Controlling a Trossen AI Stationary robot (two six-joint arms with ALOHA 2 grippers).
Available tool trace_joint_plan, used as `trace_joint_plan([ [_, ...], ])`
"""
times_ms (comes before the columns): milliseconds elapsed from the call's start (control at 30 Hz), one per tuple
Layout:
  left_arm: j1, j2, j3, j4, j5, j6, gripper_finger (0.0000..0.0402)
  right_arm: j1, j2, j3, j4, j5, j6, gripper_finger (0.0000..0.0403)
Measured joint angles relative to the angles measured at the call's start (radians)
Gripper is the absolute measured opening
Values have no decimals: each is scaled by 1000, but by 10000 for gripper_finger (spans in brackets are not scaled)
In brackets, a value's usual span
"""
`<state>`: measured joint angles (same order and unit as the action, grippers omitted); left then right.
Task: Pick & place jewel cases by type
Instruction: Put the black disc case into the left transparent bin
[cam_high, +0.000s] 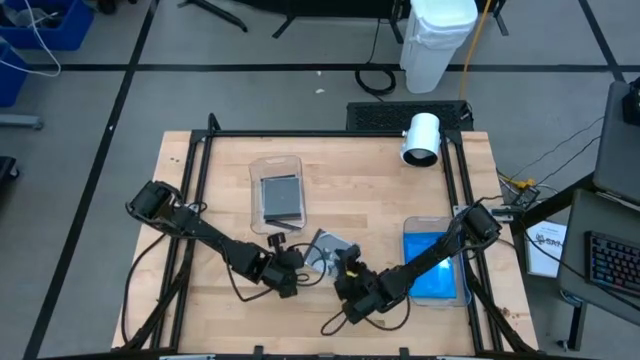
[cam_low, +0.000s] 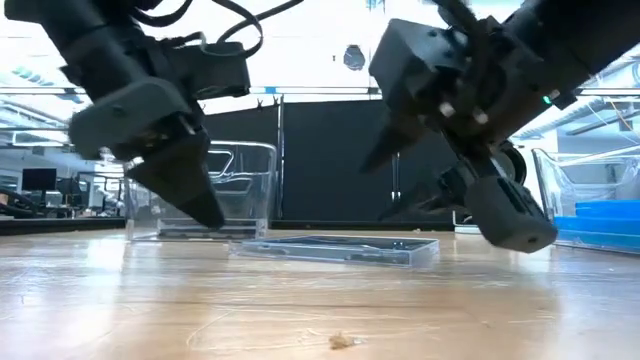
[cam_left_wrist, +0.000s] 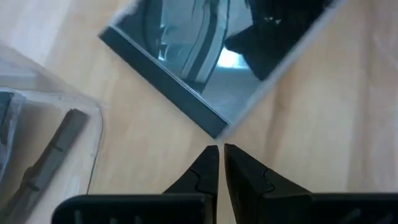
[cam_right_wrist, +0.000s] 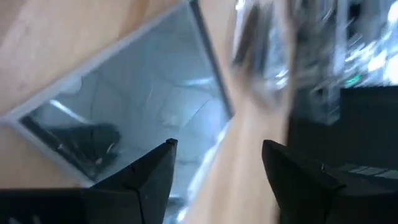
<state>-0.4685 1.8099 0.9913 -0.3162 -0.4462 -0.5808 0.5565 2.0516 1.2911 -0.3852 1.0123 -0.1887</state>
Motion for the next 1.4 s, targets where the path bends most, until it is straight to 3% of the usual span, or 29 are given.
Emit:
trace_joint_plan([
  [200,43,0,0,13,-10,0,35,-96,-36,0,-210,-247,259,213],
  [433,69,0,0,32,4,0,35,-191,-43,-19,-229,-478,316,195],
  [700,68,0,0,31,90,0,35,-160,-80,-21,-179,-628,329,181],
  [967,55,0,-1,30,185,0,35,-90,-177,-28,-25,-980,332,172],
  [1167,42,0,-1,29,186,0,35,-22,-208,-26,39,-1053,239,171],
  [1400,45,0,-1,31,169,42,35,57,-212,-98,182,-1005,153,171],
])
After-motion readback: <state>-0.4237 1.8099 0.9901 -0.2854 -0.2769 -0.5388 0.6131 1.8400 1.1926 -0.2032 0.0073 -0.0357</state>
